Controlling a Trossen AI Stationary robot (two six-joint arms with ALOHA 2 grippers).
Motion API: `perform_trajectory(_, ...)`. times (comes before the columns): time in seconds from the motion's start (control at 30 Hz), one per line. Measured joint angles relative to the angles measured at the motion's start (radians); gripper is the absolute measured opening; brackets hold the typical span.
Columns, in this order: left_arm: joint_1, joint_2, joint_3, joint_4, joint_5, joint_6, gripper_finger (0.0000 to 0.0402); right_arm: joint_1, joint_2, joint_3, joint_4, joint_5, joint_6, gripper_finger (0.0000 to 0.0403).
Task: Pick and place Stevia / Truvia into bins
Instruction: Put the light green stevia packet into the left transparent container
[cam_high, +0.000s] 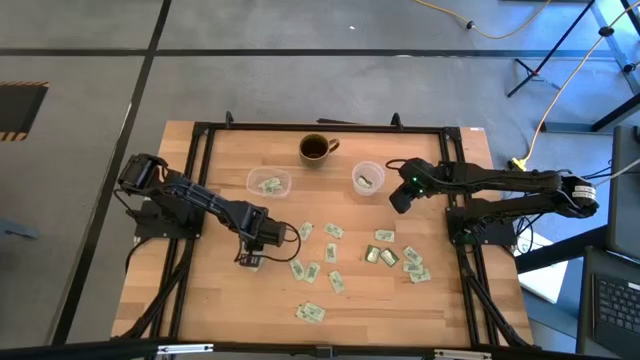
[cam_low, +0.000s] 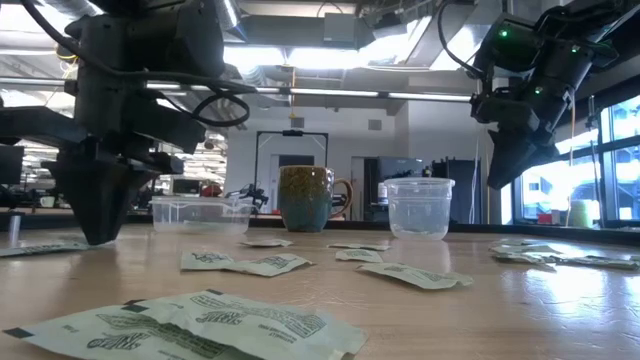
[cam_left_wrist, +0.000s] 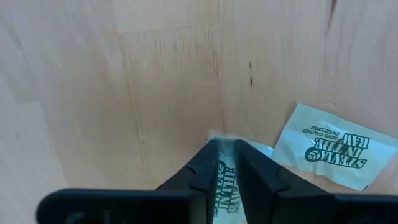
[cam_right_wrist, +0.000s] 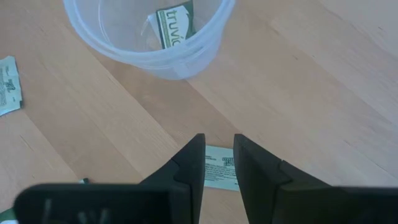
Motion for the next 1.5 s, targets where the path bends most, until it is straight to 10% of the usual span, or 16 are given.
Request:
perform_trajectory(1.0,0.011,-0.16,0.039,-0.026,-0.057,0.11,0.0002,0.0,0.0,0.0,-0.001,0.0,-0.007,0.0087)
perform_trajectory(1.3,0.126,-0.316,0.038,-0.016,-0.402,0.119,0.0002,0.0,0.0,0.0,0.006,0.0,-0.007,0.0087)
perform_trajectory(1.5,0.27,-0.318,0.038,0.048,-0.458,0.187,0.0001,0.0,0.0,0.0,0.009,0.0,-0.007,0.0087)
